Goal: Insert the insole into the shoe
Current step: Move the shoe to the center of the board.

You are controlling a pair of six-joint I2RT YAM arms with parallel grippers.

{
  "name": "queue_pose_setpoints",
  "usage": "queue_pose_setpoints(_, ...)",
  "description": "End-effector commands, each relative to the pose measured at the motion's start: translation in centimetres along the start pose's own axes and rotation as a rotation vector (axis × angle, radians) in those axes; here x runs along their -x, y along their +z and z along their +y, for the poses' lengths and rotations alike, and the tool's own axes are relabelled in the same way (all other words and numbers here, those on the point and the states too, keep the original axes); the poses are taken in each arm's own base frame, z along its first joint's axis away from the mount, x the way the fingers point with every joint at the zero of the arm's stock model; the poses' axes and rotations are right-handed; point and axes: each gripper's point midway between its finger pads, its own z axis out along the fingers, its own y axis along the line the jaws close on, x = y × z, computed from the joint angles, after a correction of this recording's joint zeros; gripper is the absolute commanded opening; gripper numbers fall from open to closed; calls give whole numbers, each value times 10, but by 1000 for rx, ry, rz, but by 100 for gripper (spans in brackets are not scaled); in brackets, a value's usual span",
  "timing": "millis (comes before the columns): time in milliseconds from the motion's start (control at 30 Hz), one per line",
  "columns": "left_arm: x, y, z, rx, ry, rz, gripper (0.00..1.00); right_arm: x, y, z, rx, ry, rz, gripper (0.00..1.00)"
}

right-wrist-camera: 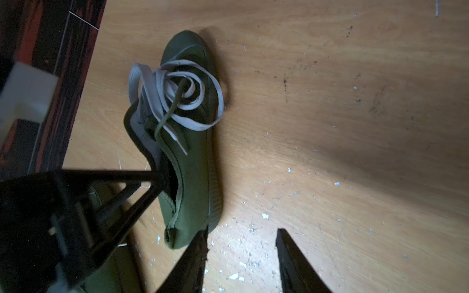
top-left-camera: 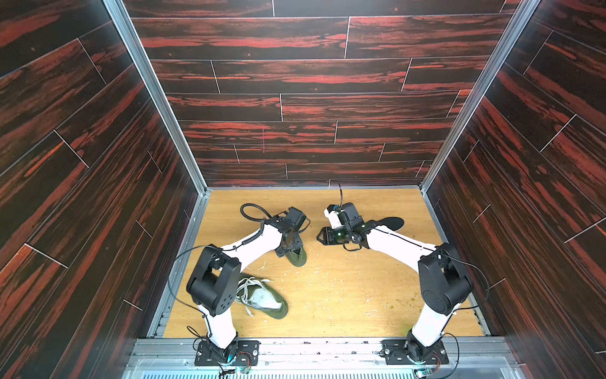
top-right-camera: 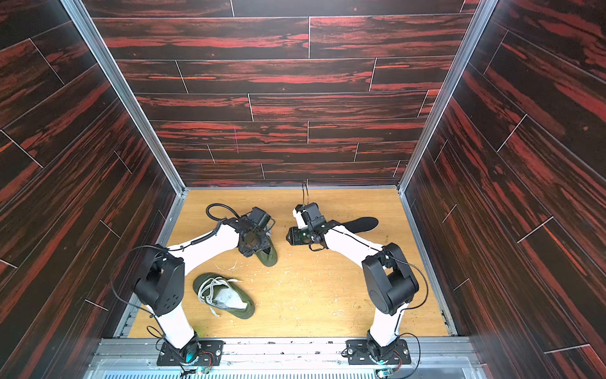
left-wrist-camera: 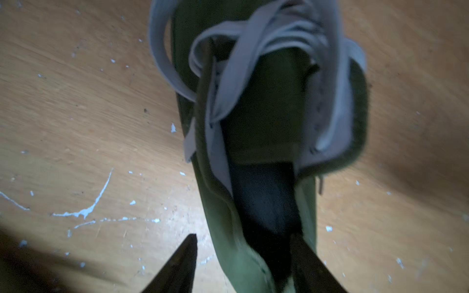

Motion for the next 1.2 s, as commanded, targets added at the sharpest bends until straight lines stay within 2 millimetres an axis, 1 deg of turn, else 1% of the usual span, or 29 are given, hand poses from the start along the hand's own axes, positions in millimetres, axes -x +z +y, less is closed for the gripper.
queue_pose_setpoints(0, 12, 2, 10, 65, -36, -60, 57, 0, -9, 2, 20, -12, -17, 48)
queue_pose_setpoints(67, 10, 8, 15, 90, -28, -59, 53, 0, -11, -1, 18, -6, -19, 48)
queue_pose_setpoints(167, 10, 18, 18, 117, -13, -48, 42, 0, -11, -2, 19, -3, -19, 48)
queue_pose_setpoints(233, 14, 22, 20, 144, 6, -50, 37, 0, -11, -2, 25, -3, -17, 48)
queue_pose_setpoints(300, 22, 21, 24, 167, 11, -72, 31, 0, -10, -1, 29, -5, -14, 48)
queue_pose_setpoints(367, 33, 18, 29, 178, 23, -95, 19, -3, -9, -2, 30, 0, -8, 48)
queue_pose_setpoints(467, 49, 17, 32, 196, 84, -103, 5, -5, -9, -1, 37, 3, -4, 48)
queue_pose_setpoints(533, 58, 18, 31, 189, 118, -105, 1, -5, -10, -1, 37, 2, -4, 48)
queue_pose_setpoints(667, 81, 22, 30, 173, 138, -118, 0, -3, -11, 1, 39, 1, -6, 48)
queue_pose_setpoints(800, 109, 30, 28, 167, 156, -133, 0, -1, -13, 3, 46, 1, -4, 48)
queue_pose_setpoints(867, 122, 33, 28, 161, 139, -134, 0, -2, -13, 4, 48, -1, -2, 48)
queue_pose_setpoints(1000, 150, 37, 21, 126, 90, -176, 0, -4, -12, 2, 45, 7, 6, 48)
queue_pose_setpoints(1100, 167, 41, 15, 111, 79, -185, 2, -5, -11, 3, 51, 11, 11, 48)
queue_pose_setpoints(1133, 172, 43, 14, 114, 83, -184, 5, -6, -12, 3, 52, 11, 12, 48)
queue_pose_setpoints(1167, 173, 44, 14, 120, 90, -177, 11, -6, -12, 3, 51, 12, 12, 48)
